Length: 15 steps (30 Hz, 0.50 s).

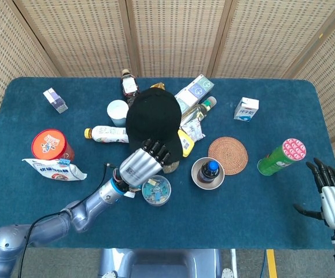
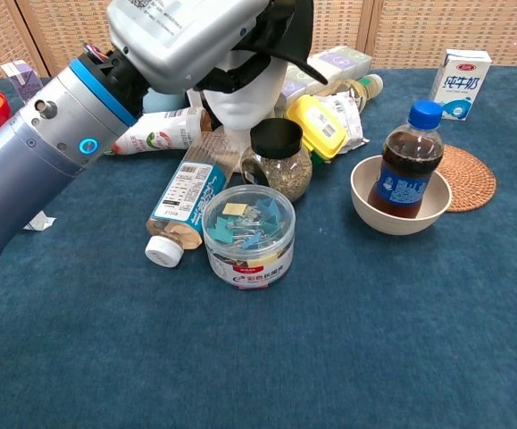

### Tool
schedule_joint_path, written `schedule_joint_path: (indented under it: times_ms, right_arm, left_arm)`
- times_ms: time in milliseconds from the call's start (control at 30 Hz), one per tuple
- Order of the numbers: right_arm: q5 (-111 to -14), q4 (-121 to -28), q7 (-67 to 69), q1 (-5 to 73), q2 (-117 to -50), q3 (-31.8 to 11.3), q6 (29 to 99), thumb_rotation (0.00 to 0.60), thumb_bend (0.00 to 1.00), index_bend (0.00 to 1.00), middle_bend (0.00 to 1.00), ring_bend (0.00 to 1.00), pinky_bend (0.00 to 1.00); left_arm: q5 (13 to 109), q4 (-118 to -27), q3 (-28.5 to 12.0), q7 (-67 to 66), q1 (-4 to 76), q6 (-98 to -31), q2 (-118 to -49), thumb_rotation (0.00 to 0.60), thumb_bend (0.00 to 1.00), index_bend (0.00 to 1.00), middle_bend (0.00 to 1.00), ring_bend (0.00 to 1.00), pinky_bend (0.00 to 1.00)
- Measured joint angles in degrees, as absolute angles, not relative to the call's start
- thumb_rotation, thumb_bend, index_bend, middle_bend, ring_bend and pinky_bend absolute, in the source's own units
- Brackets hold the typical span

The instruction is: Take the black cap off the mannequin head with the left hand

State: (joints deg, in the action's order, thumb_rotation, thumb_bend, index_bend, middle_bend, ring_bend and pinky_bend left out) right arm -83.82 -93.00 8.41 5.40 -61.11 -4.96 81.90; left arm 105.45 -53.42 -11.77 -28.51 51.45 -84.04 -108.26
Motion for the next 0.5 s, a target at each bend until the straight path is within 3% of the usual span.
schedule_joint_path:
  times_ms: [233, 500]
  right_arm:
    - [-84.1, -93.1, 8.4, 5.4, -61.1, -4.8, 81.9, 0.600, 0.00, 0.04, 0.00, 0.03, 0.00]
    - [-84.2, -93.2, 8.3, 5.5, -61.1, -4.7, 82.0, 0.600, 0.00, 0.04, 0.00, 0.03, 0.00]
  left_arm:
    - [104.9, -54.9, -12.1, -28.9, 51.9, -84.7, -106.7, 0.600, 0.50, 0.85, 0.65, 0.54, 0.67]
    - [104.7, -58.8, -15.1, -30.5, 53.6, -86.6, -102.7, 0.600, 0.50, 0.86, 0.66, 0.55, 0.68]
